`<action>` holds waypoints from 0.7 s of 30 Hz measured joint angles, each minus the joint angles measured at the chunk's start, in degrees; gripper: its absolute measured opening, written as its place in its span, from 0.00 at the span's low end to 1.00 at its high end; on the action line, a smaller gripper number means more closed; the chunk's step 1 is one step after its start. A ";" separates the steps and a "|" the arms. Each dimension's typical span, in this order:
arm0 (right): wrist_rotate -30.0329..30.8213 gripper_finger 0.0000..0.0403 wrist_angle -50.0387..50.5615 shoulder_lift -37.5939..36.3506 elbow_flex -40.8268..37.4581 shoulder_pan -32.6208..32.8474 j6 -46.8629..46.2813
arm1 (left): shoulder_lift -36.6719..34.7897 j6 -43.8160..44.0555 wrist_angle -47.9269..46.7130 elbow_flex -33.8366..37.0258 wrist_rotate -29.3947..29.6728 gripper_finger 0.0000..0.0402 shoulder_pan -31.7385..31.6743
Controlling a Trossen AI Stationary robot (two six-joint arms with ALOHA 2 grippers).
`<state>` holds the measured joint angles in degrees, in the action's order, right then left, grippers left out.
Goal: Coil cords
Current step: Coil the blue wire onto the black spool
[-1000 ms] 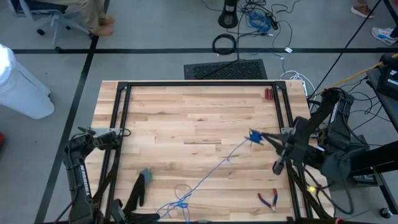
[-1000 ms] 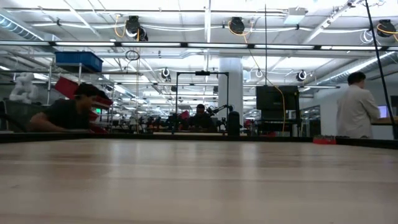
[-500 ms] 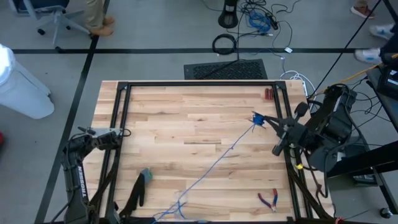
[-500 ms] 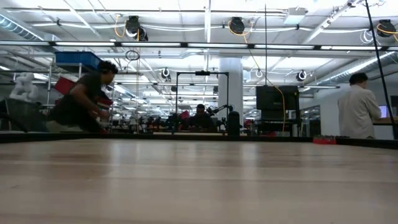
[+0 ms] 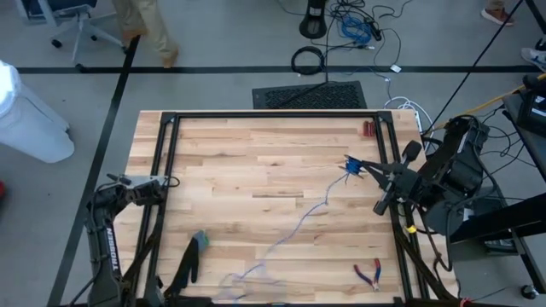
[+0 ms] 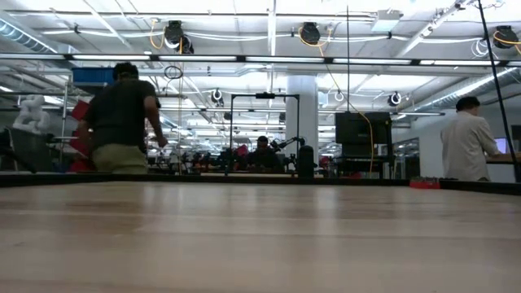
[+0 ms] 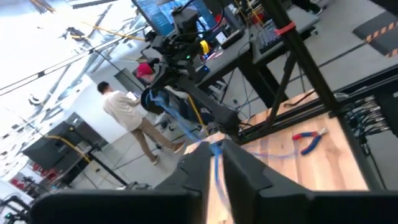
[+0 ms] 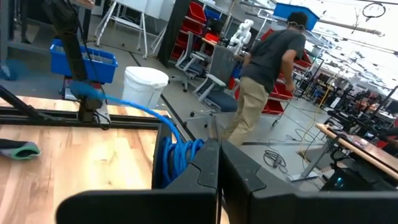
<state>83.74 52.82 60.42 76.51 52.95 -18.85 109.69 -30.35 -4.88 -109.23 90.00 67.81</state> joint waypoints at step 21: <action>-1.44 0.00 -2.98 0.00 0.00 0.02 2.24 | 1.29 26.07 -16.57 0.00 -22.10 0.40 -25.06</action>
<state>82.30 49.83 60.42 76.51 52.97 -16.61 110.98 -4.28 -21.45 -109.23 67.90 42.75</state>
